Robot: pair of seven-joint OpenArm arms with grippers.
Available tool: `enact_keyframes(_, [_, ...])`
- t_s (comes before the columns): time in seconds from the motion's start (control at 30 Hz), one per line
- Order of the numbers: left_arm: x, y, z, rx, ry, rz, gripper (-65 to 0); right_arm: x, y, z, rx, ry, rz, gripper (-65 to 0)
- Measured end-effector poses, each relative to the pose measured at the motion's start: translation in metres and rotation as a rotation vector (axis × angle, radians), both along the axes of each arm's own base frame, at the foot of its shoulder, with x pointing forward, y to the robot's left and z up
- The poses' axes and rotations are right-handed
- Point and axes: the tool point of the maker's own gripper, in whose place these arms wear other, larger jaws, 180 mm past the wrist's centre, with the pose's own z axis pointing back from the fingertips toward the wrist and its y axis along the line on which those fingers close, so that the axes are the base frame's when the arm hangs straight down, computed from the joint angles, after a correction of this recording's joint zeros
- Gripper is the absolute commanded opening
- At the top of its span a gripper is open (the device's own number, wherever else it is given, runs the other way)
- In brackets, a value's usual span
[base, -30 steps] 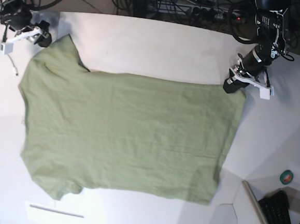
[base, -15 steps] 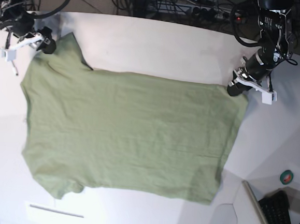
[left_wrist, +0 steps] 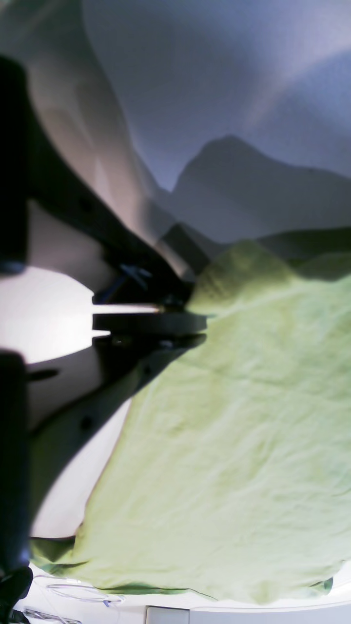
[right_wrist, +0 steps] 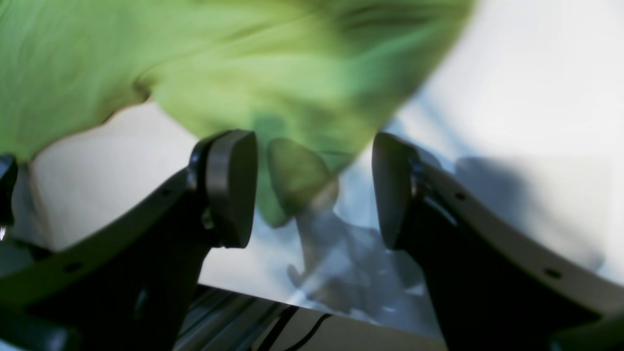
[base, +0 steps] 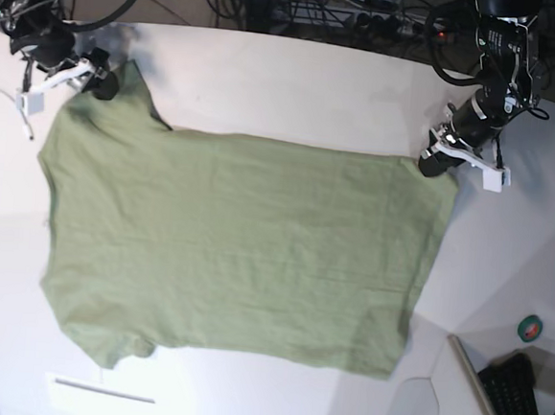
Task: Layout the t-shirt on the table in an organized manner, then fold the t-shirt properly
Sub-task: 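Lower both grippers and grasp the t-shirt shoulder corners, then lift the shoulder edge with both grippers and fold it toward the hem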
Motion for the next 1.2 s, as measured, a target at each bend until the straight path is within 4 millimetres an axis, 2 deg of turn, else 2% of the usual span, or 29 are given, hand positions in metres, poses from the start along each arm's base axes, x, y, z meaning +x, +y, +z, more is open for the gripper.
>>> enact_keyframes(0.13, [0.000,0.000,0.000,-0.001,0.000,0.001,-65.0,0.001,0.002,0.000,0.004,-0.001,0.005,-30.9])
enact_keyframes(0.3, [0.000,0.000,0.000,0.000,0.000,0.000,-65.0,-0.004,0.004,-0.003,-0.001,0.022,0.014,-50.1])
enact_keyframes(0.47, [0.000,-0.001,0.000,-0.001,0.001,-0.001,-65.0,-0.003,-0.002,-0.007,-0.022,0.021,-0.003,-65.0])
enact_keyframes(0.67, [-0.009,-0.002,-0.002,0.005,0.016,-0.011,-65.0,0.000,0.005,-0.009,0.002,-0.002,-0.020,-65.0])
enact_keyframes(0.83, [-0.012,-0.003,0.018,0.044,-0.030,-0.039,-65.0,-0.004,0.008,-0.007,0.012,0.032,0.012,-65.0])
enact_keyframes(0.93, [-0.012,-0.003,0.033,0.071,-0.062,-0.061,-65.0,-0.014,0.001,0.000,-0.062,0.098,0.082,-65.0])
enact_keyframes(1.03, [-0.011,0.000,0.039,0.085,-0.064,-0.041,-65.0,-0.021,-0.015,0.016,-0.143,0.127,0.110,-65.0])
enact_keyframes(1.1, [-0.008,0.003,0.041,0.092,-0.063,-0.024,-65.0,-0.011,-0.025,0.027,-0.185,0.115,0.118,-65.0])
enact_keyframes(1.2, [-0.003,0.001,0.043,0.088,-0.070,-0.016,-65.0,0.014,-0.025,0.037,-0.188,0.075,0.133,-65.0])
